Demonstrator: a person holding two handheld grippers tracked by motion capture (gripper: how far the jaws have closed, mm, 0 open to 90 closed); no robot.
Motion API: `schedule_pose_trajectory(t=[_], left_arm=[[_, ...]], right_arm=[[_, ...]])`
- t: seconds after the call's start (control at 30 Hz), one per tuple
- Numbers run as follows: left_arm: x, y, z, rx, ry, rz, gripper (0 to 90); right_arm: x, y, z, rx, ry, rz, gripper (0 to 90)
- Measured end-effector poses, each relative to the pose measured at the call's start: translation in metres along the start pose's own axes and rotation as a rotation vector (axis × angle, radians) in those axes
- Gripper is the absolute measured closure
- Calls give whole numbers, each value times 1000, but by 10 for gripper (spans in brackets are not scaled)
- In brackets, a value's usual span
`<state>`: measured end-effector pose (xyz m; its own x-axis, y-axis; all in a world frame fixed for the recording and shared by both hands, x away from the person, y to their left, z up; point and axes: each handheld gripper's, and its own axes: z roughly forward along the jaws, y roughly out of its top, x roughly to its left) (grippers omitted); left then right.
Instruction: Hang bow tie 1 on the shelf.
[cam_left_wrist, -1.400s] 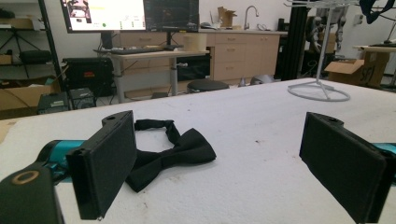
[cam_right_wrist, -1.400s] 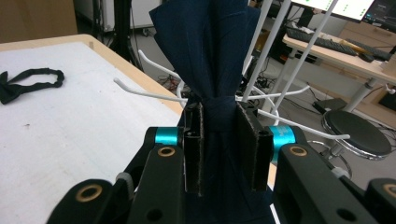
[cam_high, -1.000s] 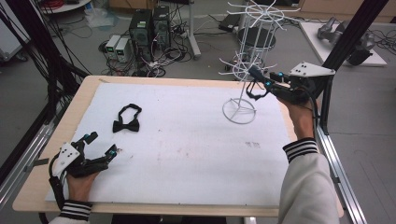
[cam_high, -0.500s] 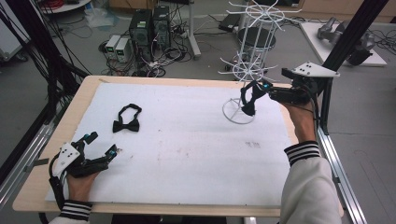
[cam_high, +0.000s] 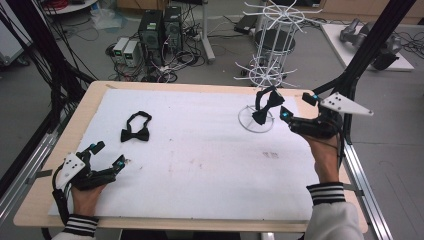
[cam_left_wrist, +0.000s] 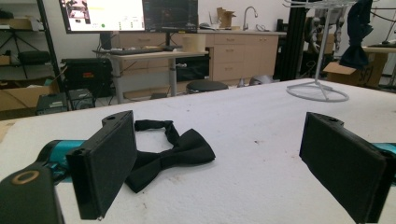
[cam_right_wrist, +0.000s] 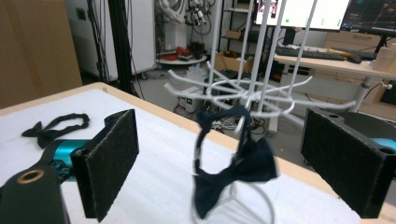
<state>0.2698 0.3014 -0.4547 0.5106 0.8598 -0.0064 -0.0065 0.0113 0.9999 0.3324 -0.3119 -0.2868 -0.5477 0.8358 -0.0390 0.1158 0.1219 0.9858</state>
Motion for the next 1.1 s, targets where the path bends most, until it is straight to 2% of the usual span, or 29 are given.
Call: schedule_pose_trajectory(t=[0.13,0.27,0.43,0.67,0.8,0.97,1.1], left_arm=[[0,0,0,3,0,4,115],[0,0,0,1,1,4,115],[-1,0,0,-2,5,10,114],[-1,0,-1,-3,11,9,115],[-1,0,-1,-3,13,10,115],[-1,0,0,-3,15,8,115],[-1,0,0,-2,13,10,115]], right_arm=[[10,-17,-13,-33,-2,19,112],[19,-31,-23,-53,-23,-3,112],[32,-56,-31,-79,-26,-1,112],[47,-86,-27,-86,-1,23,112],[52,-92,-22,-103,12,26,112],[62,-100,-18,-91,21,-2,112],[63,-103,-15,-77,32,0,112]])
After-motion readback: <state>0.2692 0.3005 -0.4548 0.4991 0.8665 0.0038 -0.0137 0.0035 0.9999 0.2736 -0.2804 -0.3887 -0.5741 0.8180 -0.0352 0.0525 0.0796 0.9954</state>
